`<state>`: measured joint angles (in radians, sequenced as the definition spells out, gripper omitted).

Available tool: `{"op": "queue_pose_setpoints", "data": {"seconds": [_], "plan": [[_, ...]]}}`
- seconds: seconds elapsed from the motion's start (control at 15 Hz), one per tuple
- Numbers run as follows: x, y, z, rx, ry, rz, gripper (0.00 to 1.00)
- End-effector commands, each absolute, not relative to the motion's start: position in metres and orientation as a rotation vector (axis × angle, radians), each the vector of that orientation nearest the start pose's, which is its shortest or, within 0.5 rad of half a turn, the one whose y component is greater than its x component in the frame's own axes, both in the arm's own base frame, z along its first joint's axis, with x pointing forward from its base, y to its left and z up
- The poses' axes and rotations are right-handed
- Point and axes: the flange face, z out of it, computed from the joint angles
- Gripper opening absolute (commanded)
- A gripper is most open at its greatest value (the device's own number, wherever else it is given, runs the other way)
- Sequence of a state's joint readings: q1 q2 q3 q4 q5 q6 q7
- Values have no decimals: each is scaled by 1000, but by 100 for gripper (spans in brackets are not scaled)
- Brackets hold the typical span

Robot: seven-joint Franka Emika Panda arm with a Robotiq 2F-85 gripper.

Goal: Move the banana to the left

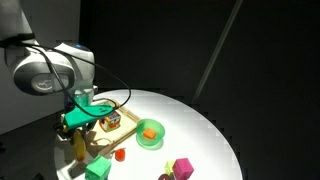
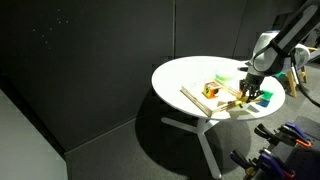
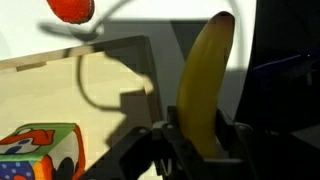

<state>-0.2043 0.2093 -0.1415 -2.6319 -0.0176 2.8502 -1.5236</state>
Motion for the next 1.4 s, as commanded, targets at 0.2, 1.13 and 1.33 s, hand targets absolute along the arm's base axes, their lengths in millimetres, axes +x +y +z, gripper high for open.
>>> {"op": "queue_pose_setpoints", "data": {"seconds": [0.2,1.13,1.33], "plan": [[409,-153,176,-2648,-1772,30,15],[408,-156,179,-2763,-1573,51,100],[405,-159,185,-2877,-1362,64,100]]}}
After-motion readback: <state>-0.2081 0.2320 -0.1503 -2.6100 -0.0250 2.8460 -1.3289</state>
